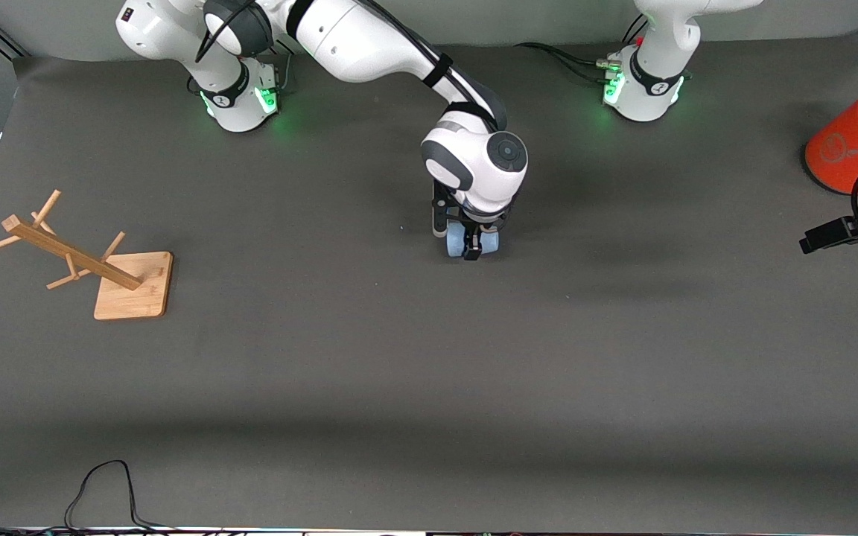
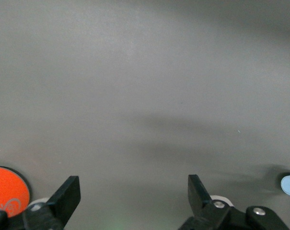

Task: Rotate and upright cup with both arms
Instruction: 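Lower the cup onto the table and open the right gripper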

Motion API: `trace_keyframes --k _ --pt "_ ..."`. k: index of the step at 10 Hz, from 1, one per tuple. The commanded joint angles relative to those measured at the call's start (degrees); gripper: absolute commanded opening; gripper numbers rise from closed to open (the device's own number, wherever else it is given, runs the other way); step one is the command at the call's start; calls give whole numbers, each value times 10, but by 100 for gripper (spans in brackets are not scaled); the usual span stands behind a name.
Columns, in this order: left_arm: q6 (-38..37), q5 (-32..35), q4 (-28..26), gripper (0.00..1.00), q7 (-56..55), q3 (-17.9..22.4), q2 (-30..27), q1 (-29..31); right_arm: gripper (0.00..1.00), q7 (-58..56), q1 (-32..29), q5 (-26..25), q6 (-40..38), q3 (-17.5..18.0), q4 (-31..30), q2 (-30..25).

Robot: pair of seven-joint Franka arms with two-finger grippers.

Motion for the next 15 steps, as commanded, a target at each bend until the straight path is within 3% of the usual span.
trace_keyframes --k 1,2,9,11,13,15 --pt "-9 0 27 100 -6 -3 5 1 93 15 0 1 2 -3 19 16" --pt "-12 4 28 100 -8 -3 5 2 100 15 -1 1 2 -3 19 16" --pt "-14 4 28 100 -8 -3 9 3 100 8 -6 4 -17 -2 20 -9" --pt "-14 4 27 100 -9 -3 9 1 100 -7 -9 16 -65 -1 19 -53" --pt "-12 -3 27 100 -7 -3 13 -2 100 -78 -38 50 -123 7 14 -122" --pt "-8 -11 26 100 -8 -10 27 -25 100 -198 -82 51 -181 16 -6 -197"
